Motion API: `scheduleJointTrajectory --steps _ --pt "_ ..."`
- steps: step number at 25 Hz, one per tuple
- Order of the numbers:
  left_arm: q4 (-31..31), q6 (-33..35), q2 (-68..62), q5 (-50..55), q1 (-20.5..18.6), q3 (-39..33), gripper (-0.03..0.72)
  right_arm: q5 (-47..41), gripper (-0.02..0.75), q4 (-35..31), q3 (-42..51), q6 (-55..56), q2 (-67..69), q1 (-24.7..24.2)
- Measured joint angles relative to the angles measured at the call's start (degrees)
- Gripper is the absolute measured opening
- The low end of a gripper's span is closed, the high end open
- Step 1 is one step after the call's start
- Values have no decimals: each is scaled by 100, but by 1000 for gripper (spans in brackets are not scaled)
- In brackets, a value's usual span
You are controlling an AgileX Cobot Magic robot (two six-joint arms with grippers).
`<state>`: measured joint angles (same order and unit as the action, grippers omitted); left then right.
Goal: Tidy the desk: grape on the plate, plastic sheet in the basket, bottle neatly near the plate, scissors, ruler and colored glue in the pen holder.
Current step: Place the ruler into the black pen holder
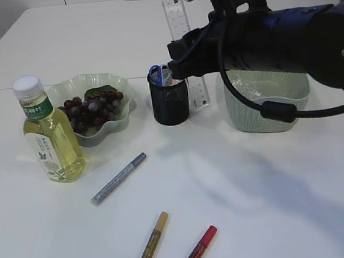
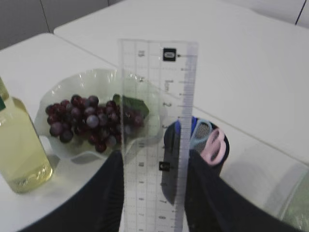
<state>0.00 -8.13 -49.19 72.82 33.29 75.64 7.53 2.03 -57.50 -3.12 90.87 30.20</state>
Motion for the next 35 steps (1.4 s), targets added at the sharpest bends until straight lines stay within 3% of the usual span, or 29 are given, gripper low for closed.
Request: scheduleJointTrajectory --steps 7,16,28,35 --pt "0 0 0 0 0 0 237 1660 293 -245 -91 -487 543 0" --pt "0 0 0 0 0 0 237 1822 293 -998 -1177 -1532 1466 -14" --pt "0 0 0 0 0 0 237 1841 293 -1657 -2498 -1619 2708 -138" --pt "0 0 0 0 0 0 237 1845 293 -1937 -2702 -1632 3104 -138"
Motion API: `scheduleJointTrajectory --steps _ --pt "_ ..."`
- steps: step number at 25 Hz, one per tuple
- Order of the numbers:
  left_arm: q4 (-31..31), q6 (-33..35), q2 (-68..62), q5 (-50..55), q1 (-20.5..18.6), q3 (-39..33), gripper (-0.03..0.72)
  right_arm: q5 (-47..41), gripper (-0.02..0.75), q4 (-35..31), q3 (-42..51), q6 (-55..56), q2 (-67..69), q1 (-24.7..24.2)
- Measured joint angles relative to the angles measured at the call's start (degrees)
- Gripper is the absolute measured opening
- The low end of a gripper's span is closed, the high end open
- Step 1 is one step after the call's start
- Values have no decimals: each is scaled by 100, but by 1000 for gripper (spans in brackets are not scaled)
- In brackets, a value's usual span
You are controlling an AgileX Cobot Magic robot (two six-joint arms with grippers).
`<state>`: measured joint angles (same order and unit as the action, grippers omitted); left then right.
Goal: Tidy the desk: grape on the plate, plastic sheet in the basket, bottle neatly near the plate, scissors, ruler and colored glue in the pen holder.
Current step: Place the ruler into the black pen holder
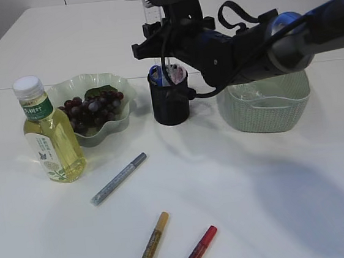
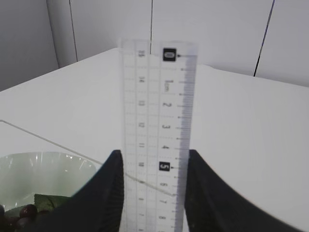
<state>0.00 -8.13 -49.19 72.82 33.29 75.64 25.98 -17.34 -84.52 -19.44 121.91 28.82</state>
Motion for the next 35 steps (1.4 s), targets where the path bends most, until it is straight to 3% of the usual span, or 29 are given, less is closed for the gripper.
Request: scheduleJointTrajectory --steps 15,35 --pt "0 0 0 0 0 0 237 391 293 -96 -23 -27 158 0" --pt "0 0 0 0 0 0 237 256 303 -490 -44 -40 361 0"
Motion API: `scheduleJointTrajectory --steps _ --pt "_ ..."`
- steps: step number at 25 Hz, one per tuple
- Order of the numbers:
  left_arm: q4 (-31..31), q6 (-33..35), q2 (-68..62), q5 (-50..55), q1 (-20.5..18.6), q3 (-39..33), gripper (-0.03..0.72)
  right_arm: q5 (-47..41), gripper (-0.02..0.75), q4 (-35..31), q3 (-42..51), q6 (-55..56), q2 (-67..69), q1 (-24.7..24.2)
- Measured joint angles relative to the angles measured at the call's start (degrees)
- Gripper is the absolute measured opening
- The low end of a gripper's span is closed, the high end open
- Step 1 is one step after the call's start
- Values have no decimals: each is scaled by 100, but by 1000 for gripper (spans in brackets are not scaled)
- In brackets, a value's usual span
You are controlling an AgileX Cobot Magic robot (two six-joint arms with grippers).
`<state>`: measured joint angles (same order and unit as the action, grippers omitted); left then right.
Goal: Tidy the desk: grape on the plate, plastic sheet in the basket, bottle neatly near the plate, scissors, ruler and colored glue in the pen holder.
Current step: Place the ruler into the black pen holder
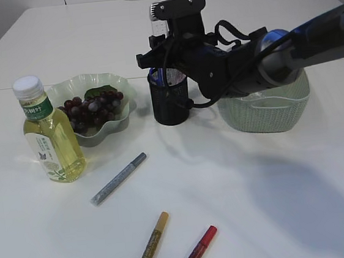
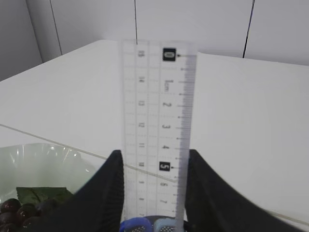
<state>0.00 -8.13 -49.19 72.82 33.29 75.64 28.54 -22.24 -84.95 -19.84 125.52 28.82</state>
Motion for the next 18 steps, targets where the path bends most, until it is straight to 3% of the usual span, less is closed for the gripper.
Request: scheduleJointTrajectory --steps 18 --pt "0 0 0 0 0 0 237 -1067 373 -213 -562 313 13 0"
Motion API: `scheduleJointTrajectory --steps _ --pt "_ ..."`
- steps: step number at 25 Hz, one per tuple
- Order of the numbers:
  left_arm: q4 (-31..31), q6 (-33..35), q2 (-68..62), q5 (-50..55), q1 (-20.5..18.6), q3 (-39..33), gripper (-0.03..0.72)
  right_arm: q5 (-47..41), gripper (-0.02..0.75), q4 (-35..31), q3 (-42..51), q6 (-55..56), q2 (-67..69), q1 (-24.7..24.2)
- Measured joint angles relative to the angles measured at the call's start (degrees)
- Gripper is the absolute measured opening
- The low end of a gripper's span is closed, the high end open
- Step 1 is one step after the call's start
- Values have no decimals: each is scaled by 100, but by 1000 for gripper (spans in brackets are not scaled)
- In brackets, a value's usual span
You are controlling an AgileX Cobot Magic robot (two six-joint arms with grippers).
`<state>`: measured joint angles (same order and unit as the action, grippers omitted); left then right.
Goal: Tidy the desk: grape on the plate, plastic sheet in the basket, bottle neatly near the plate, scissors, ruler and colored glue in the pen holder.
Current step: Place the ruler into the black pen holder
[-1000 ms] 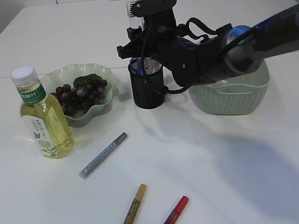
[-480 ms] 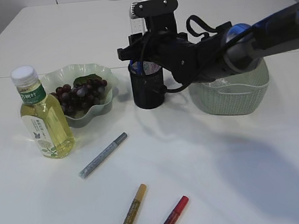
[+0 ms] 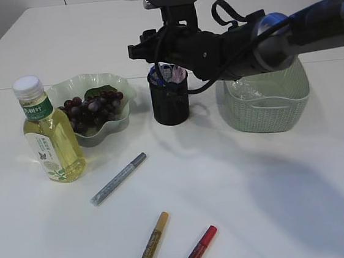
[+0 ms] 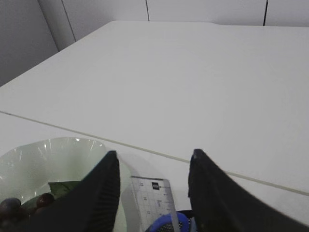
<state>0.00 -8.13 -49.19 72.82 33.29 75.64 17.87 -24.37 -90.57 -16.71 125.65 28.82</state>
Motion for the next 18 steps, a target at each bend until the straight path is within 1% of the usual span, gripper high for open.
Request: scheduleJointTrajectory --steps 5,8,11,14,18 --pt "0 0 0 0 0 0 237 -493 375 -20 0 -126 -271 0" --pt "0 0 0 0 0 0 238 -778 375 -20 0 -367 -659 0" --pt "0 0 0 0 0 0 238 -1277 374 -20 0 -727 -1165 0" --pt "0 0 0 0 0 0 238 -2061 372 -20 0 -822 -1736 0" --pt "0 0 0 0 0 0 238 -3532 372 42 -9 -849 -2399 0"
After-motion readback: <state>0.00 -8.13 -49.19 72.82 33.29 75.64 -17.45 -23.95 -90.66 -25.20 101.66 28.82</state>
